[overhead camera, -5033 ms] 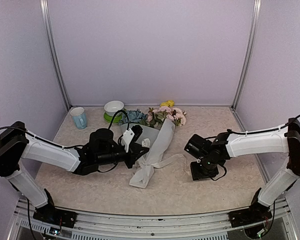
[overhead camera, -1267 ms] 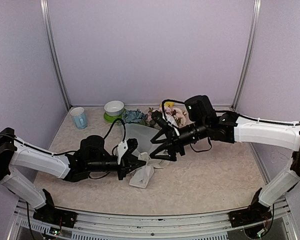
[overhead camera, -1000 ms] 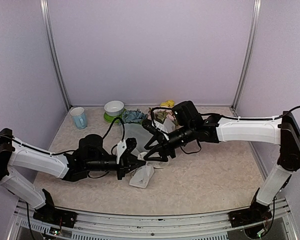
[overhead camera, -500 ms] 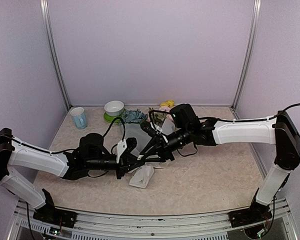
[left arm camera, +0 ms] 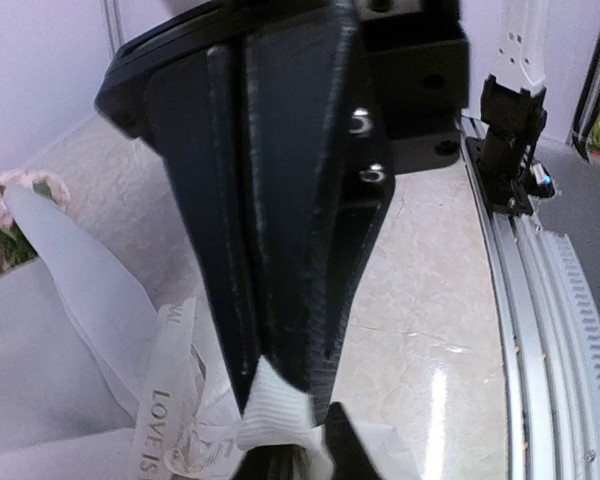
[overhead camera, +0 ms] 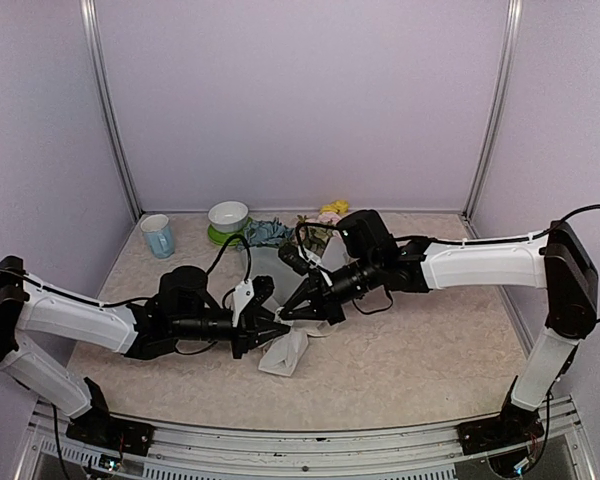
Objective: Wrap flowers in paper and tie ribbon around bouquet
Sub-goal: Cross the half-tied ribbon over the folded bouquet.
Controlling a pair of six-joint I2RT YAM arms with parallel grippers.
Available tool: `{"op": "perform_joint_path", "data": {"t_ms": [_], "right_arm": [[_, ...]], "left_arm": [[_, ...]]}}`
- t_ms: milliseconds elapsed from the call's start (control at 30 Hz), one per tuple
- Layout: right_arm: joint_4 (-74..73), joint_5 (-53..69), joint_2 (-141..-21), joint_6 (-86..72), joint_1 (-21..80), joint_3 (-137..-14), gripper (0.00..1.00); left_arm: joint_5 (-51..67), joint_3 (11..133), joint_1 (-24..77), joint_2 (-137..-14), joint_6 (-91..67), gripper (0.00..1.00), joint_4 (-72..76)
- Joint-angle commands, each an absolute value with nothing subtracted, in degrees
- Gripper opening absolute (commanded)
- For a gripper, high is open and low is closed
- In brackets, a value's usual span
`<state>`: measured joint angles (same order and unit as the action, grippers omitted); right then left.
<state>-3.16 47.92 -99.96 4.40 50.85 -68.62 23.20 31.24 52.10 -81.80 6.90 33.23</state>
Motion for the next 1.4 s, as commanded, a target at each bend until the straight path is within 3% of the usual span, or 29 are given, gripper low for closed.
{"op": "perform_joint_path", "data": {"t_ms": [0,67,200,367,500,533,633,667,967,1067,1133,1167,1367], "right_arm": [[-0.32,46.15,-97.92,2.95,51.35,-67.88,0.00],[-0.37,43.82,-97.74,2.63,50.96,-67.31,0.00],[-0.49,41.64,-97.87,1.08,50.37,-66.41,0.00],[-0.33,41.02,-98.66,0.77,50.26,-66.73,0.00],[0.13,41.20,-98.92,0.73,50.27,-66.83,0.00],[0.05,40.95,-99.08,0.83,50.25,-66.95,0.00],[-0.58,40.81,-99.48,0.88,50.26,-67.33,0.00],[-0.56,41.04,-99.42,0.77,50.27,-67.33,0.00],[0.15,40.25,-97.87,0.62,50.26,-65.15,0.00],[-0.56,39.85,-98.32,0.95,50.23,-65.56,0.00],[-0.80,39.44,-98.56,0.57,50.20,-65.85,0.00],[-0.70,39.53,-98.61,0.20,50.19,-66.01,0.00],[-0.74,37.23,-99.56,-1.14,50.11,-66.45,0.00]], "left_arm": [[22.92,32.91,51.79,-81.01,6.15,0.35,30.09],[20.71,33.15,51.59,-79.65,5.32,0.60,27.56],[16.14,33.50,48.34,-73.74,0.77,0.95,22.31],[8.69,32.07,41.47,-68.68,-7.24,0.99,18.01],[-0.50,36.92,33.44,-76.06,-12.86,0.99,3.05],[-1.59,38.28,31.94,-79.08,-13.84,0.92,0.04],[1.11,38.25,28.77,-85.02,-17.19,0.52,-0.29],[0.90,37.71,28.69,-86.27,-18.10,0.48,0.38],[5.39,34.32,30.83,-90.53,-20.83,0.56,3.30],[6.85,35.00,32.07,-92.31,-20.83,0.41,1.30],[9.48,35.05,32.30,-92.24,-20.83,0.18,0.80],[9.87,34.92,32.38,-91.60,-20.83,0.02,0.70],[3.77,36.14,32.33,-77.84,-19.66,0.00,0.11]]}}
